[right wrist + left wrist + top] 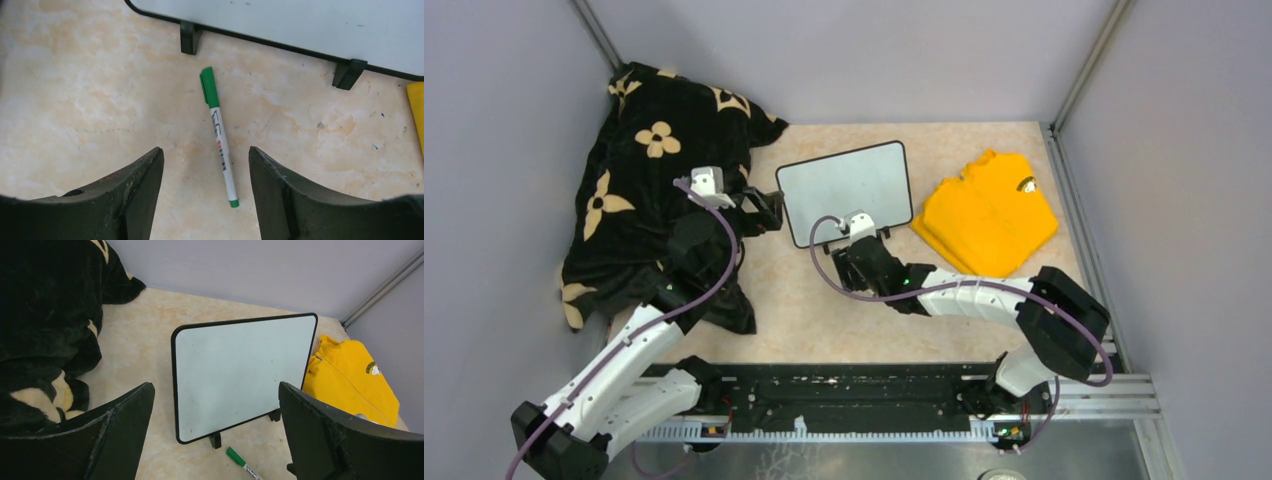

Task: Write a sentence on the whiteboard
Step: Open the whiteboard marker at the center of the board.

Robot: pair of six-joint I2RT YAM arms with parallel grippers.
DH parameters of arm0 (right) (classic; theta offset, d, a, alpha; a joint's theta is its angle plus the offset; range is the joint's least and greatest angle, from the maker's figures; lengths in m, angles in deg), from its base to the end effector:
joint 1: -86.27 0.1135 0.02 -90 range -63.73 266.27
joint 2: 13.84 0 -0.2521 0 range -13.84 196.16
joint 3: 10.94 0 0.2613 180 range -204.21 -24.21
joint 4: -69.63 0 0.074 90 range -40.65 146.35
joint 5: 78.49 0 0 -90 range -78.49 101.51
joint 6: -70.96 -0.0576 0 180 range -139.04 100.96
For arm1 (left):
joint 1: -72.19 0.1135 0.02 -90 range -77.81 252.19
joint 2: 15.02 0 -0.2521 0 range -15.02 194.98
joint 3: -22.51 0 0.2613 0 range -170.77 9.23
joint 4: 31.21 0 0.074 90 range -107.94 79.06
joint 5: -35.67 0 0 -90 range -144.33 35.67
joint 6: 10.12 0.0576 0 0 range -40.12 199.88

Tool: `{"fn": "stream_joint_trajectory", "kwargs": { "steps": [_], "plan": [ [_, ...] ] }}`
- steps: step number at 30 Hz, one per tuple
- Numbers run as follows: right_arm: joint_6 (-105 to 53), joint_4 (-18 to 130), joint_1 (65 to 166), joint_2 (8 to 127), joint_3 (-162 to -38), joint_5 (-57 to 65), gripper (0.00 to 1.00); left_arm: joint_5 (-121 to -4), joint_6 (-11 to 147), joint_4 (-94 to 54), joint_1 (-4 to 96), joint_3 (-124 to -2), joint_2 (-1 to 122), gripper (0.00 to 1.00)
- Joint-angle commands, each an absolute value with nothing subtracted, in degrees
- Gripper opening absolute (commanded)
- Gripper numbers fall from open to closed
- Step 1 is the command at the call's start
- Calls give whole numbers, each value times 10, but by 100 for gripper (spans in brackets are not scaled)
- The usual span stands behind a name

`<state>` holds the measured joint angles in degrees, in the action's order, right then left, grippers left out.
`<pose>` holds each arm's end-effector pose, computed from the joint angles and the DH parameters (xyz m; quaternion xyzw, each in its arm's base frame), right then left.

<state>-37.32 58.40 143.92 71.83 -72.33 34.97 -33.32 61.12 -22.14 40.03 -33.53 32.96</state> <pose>0.2026 0.2770 0.1838 -0.2056 0.8510 0.1332 0.4646 0.2122 -0.1091 0.3352 -0.0451 0.7115 -0.1788 0.6781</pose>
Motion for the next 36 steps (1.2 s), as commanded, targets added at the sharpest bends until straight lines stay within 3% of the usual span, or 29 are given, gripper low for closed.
{"fn": "stream_joint_trajectory", "kwargs": {
  "steps": [1, 12, 28, 36],
  "plan": [
    [-328, 579, 1398, 701, -711, 238, 61, -367, 609, -273, 398, -313, 336, 99],
    [-320, 526, 1372, 811, -781, 187, 47, -427, 630, -274, 398, -317, 348, 99],
    [-296, 490, 1352, 863, -802, 173, 43, -439, 629, -272, 398, -319, 347, 99],
    [-306, 467, 1352, 875, -792, 192, 28, -437, 631, -269, 398, -320, 344, 99]
  ]
}}
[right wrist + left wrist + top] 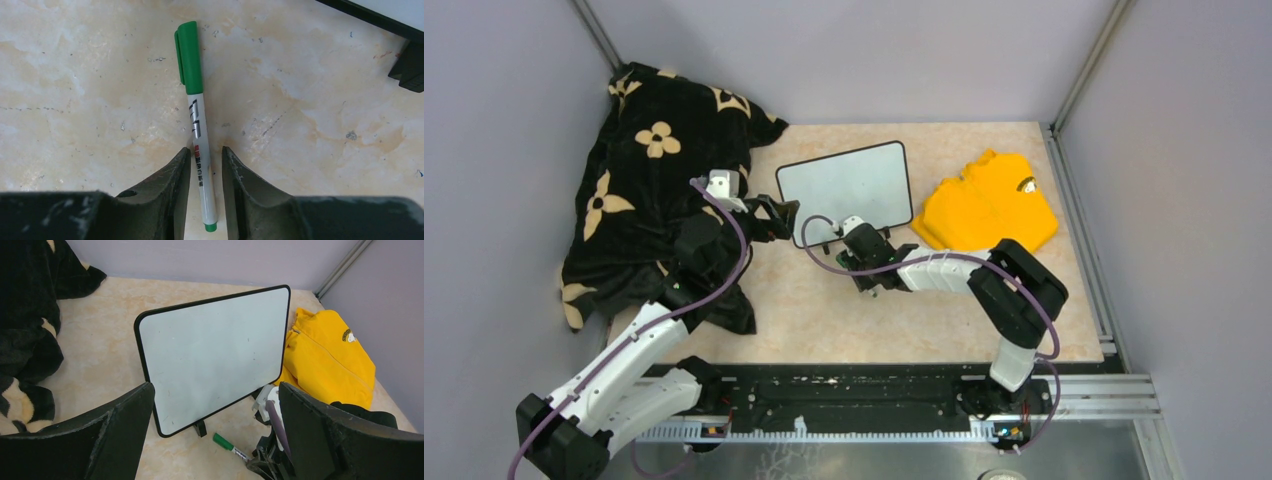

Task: Write a sentence on the whiteboard
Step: Open the whiteboard marker at the center of the board.

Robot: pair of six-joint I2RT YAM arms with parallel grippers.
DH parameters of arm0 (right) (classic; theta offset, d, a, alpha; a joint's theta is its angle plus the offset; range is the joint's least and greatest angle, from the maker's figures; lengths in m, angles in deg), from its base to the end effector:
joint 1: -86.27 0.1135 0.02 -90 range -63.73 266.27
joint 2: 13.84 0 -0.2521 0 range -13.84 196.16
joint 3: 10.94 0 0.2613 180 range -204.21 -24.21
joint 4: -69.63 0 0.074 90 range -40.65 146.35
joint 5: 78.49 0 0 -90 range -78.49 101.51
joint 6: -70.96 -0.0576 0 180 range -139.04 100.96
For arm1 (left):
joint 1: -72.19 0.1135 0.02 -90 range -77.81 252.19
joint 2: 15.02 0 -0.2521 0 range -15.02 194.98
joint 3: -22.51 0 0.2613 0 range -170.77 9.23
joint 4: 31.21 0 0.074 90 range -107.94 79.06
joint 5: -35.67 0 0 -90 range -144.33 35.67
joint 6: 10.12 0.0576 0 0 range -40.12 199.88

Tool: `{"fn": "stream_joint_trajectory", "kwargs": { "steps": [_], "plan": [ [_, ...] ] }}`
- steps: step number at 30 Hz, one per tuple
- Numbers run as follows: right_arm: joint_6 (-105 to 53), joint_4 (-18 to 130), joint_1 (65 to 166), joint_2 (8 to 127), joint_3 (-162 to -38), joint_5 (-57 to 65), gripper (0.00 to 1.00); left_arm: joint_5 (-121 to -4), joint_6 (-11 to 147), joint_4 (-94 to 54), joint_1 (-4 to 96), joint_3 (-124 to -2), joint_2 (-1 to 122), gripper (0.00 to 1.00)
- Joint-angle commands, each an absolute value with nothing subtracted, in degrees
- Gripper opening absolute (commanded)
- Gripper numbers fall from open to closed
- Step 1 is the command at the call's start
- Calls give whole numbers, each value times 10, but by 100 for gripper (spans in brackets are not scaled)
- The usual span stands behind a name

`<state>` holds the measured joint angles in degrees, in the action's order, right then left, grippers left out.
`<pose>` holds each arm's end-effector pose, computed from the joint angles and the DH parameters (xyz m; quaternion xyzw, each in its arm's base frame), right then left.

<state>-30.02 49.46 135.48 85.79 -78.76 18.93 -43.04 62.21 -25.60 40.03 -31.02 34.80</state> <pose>0.2441 0.2715 0.1210 -0.2890 0.8984 0.1101 0.3119 0.2164 -0.1227 0.3187 0.0224 0.7182 -0.2274 0.6573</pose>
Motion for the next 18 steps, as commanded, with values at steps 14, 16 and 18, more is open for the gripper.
{"fn": "stream_joint_trajectory", "kwargs": {
  "steps": [14, 16, 18],
  "plan": [
    [-358, 487, 1352, 778, -685, 184, 0, -459, 623, -277, 398, -320, 344, 99],
    [-369, 509, 1352, 732, -660, 165, 0, -473, 618, -286, 398, -317, 349, 99],
    [-383, 543, 1352, 666, -630, 153, 0, -492, 608, -299, 398, -312, 356, 99]
  ]
}}
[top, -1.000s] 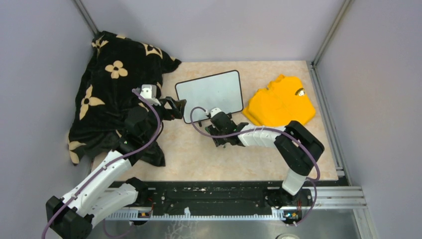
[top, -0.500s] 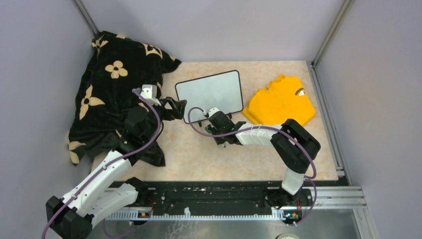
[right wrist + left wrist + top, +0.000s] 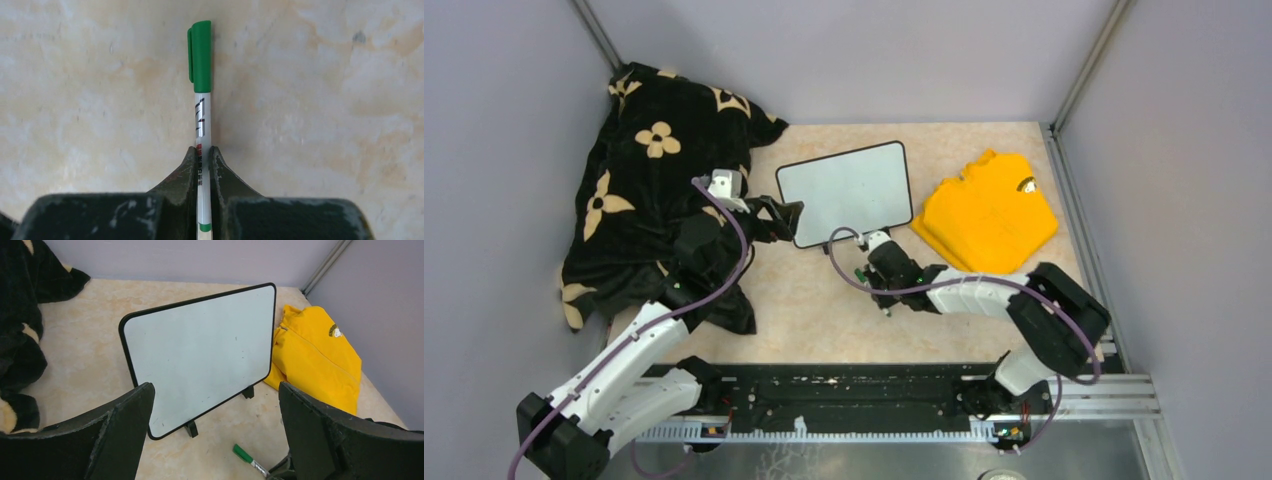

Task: Write a sentence on the whiteboard
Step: Open the whiteboard marker at the center of the board.

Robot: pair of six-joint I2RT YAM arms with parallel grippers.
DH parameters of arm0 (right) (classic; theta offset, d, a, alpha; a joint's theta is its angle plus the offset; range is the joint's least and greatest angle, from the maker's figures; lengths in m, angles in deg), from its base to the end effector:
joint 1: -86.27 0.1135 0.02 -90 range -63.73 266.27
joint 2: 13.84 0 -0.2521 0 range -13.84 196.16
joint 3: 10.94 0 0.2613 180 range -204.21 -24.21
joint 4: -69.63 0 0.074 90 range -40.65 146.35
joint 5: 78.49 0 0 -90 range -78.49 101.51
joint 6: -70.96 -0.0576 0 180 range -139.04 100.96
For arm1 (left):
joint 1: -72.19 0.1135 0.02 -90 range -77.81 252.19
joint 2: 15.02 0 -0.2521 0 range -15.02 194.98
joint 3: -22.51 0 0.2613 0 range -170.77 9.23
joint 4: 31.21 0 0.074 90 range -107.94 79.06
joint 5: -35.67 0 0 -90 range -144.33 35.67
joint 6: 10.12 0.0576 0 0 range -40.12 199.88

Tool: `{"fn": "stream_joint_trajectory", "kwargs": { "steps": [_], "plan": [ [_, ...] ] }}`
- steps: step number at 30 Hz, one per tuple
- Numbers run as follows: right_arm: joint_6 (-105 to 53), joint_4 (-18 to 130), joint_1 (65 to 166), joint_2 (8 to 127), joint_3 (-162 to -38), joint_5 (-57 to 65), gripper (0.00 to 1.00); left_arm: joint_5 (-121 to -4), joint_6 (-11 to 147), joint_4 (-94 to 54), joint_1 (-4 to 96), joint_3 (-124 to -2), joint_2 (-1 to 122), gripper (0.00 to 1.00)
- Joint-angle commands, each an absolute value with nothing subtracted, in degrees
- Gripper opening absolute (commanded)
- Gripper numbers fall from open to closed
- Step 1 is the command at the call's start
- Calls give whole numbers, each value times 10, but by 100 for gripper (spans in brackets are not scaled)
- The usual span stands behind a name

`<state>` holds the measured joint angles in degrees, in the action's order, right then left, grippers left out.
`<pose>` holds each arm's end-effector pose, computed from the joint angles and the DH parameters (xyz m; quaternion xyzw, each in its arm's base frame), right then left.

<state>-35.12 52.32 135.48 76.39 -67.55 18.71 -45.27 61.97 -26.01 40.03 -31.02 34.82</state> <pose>0.2153 0.2385 0.1191 -0.2480 0.9075 0.1302 0.3129 0.2156 -0.1249 0.3195 0.0339 0.7154 -0.2431 0.6541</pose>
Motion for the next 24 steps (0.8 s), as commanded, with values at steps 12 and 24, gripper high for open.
{"fn": "stream_joint_trajectory", "kwargs": {
  "steps": [12, 24],
  "plan": [
    [-421, 534, 1359, 311, -535, 180, 0, -679, 581, -367, 398, -296, 395, 99],
    [-426, 575, 1366, 159, -519, 163, 0, -883, 469, -502, 392, -281, 429, 99]
  ]
}}
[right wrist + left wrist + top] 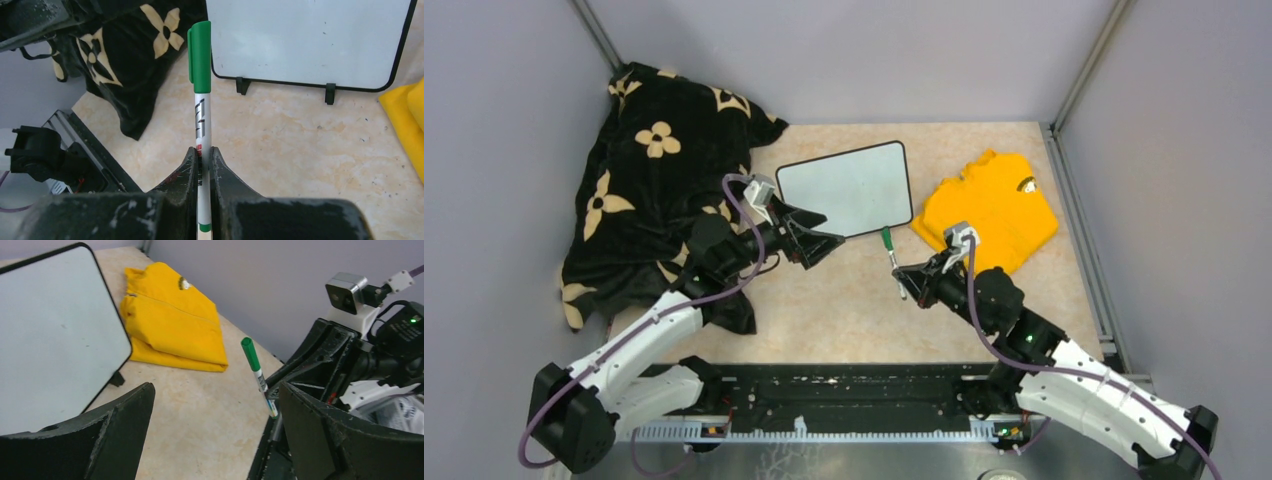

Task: Write a sentence on the whiteboard
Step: Open the whiteboard marker at the center of the board.

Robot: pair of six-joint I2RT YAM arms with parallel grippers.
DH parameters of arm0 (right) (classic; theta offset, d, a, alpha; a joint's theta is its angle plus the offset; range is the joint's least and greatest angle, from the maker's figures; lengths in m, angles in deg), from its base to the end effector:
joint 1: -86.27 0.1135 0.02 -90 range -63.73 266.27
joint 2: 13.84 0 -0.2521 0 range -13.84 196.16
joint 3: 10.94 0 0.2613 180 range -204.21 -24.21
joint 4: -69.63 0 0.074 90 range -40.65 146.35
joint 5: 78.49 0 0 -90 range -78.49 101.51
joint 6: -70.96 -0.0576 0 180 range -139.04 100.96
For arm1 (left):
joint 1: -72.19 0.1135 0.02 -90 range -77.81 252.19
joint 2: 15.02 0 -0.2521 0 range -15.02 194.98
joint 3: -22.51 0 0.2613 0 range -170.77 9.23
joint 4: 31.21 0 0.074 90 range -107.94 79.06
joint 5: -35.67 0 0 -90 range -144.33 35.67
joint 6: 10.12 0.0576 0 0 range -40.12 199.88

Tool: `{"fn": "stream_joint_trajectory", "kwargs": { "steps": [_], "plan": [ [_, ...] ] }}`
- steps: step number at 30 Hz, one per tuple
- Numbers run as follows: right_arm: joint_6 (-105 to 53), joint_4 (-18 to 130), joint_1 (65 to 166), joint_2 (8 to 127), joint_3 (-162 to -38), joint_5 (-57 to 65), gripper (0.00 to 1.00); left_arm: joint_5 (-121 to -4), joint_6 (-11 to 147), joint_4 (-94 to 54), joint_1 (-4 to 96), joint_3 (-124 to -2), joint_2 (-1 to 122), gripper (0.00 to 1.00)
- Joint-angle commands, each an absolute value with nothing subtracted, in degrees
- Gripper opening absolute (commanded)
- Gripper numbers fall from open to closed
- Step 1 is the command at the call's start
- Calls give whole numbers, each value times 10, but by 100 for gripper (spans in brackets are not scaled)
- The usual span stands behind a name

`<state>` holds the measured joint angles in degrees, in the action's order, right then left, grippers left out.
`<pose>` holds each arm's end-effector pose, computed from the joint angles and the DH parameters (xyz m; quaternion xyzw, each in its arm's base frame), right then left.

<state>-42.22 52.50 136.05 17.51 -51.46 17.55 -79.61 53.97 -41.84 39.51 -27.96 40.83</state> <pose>0.1290 0.1432 0.2681 -0.1397 0.7412 0.3577 0.5506 0.2091 -0.1633 0.3092 0.2002 0.6470 -0.4813 0.5565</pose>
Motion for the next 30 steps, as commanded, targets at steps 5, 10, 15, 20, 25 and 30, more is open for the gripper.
{"fn": "stream_joint_trajectory", "kwargs": {
  "steps": [5, 10, 15, 20, 25, 30],
  "plan": [
    [-424, 602, 1366, 152, -517, 139, 0, -938, 374, -565, 392, -288, 458, 98],
    [-428, 648, 1366, 169, -518, 93, 0, -1002, 315, -624, 391, -311, 504, 96],
    [-428, 682, 1367, 192, -528, 68, 0, -1030, 297, -631, 378, -344, 549, 93],
    [-428, 701, 1368, 209, -533, 52, 0, -1030, 298, -626, 365, -361, 572, 88],
    [-429, 708, 1370, 216, -535, 43, 0, -1022, 305, -619, 359, -366, 580, 80],
    [-426, 705, 1371, 224, -541, 38, 0, -1018, 310, -617, 351, -366, 587, 71]
  ]
}}
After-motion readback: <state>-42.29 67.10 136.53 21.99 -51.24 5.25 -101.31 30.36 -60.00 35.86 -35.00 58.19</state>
